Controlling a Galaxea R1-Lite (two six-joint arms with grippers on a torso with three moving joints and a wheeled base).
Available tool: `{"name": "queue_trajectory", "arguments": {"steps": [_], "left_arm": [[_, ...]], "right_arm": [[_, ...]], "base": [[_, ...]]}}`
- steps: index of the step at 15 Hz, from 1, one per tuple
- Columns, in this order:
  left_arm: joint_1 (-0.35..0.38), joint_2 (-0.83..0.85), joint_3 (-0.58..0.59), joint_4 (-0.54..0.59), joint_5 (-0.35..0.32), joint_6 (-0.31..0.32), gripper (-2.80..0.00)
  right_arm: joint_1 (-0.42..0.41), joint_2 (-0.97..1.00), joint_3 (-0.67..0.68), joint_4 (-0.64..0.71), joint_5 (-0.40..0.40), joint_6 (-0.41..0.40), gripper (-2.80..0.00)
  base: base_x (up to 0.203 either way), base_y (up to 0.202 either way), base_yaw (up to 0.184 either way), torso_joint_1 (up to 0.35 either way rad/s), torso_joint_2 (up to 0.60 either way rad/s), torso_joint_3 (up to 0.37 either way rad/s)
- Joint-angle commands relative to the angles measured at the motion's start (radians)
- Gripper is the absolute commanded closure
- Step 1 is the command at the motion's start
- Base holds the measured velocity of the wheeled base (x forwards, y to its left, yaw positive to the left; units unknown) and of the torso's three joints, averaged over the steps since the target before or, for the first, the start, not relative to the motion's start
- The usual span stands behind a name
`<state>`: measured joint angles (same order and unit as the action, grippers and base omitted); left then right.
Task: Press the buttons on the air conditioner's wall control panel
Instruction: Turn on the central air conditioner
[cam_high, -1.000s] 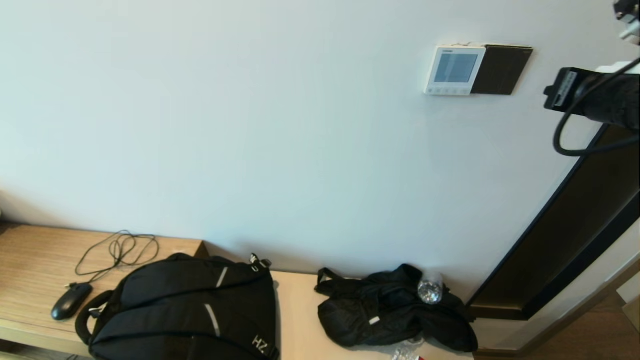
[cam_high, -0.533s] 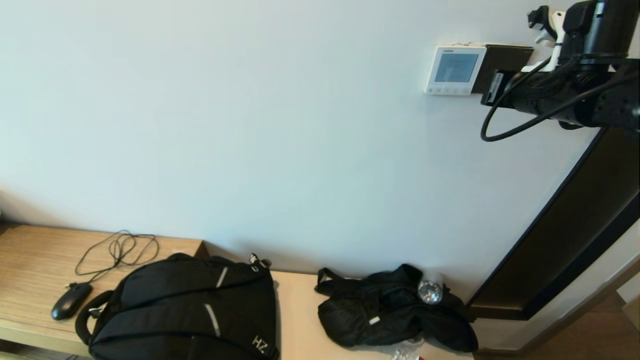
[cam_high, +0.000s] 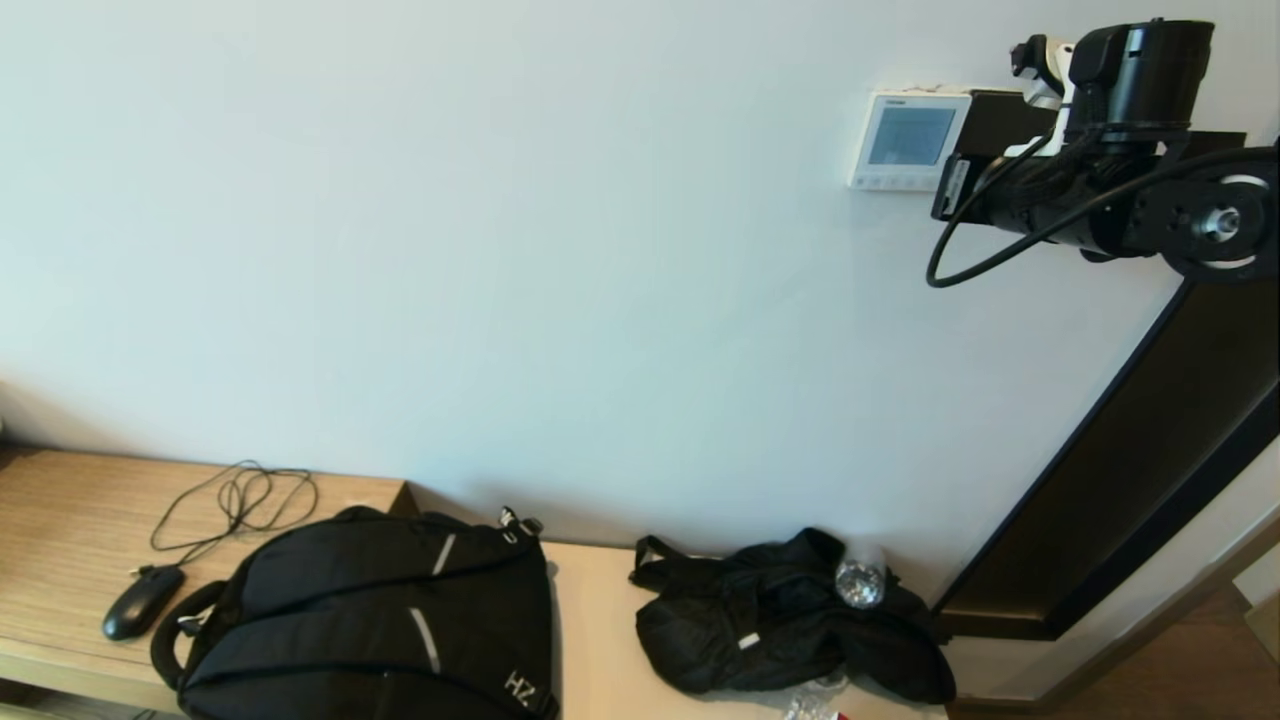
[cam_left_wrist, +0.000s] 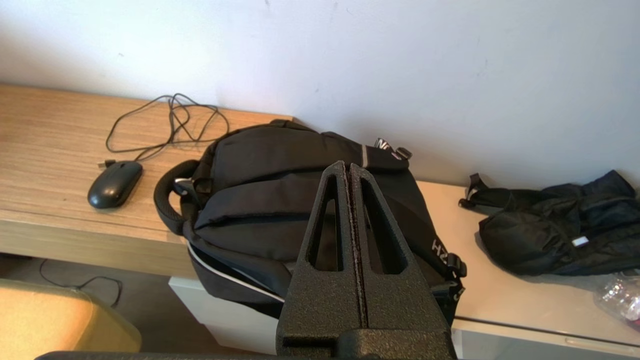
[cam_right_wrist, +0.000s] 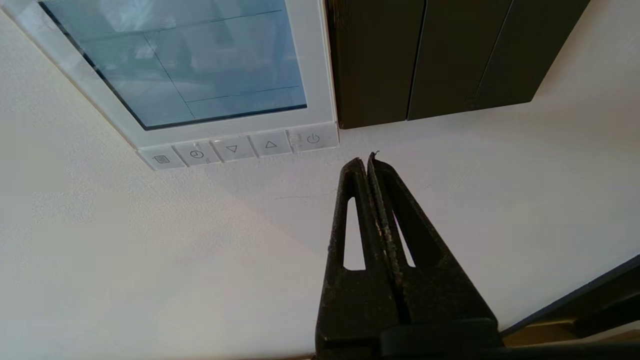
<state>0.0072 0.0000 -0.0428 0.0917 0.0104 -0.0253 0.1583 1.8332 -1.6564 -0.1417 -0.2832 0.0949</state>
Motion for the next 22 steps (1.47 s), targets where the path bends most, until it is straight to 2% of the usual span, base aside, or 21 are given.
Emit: {"name": "queue_trajectory", "arguments": {"steps": [1, 22], "left_arm": [[0.0, 0.0, 0.0, -0.001, 0.0, -0.001, 0.0], [0.0, 0.0, 0.0, 0.001, 0.0, -0.001, 0.0]], "right_arm": [[0.001, 0.009, -0.003, -0.001, -0.001, -0.003, 0.0], [0.004, 0.075, -0.101, 0.008, -0.004, -0.021, 0.0]], "base": [[0.0, 0.0, 0.0, 0.0, 0.0, 0.0], [0.0, 0.0, 0.0, 0.0, 0.0, 0.0]]}}
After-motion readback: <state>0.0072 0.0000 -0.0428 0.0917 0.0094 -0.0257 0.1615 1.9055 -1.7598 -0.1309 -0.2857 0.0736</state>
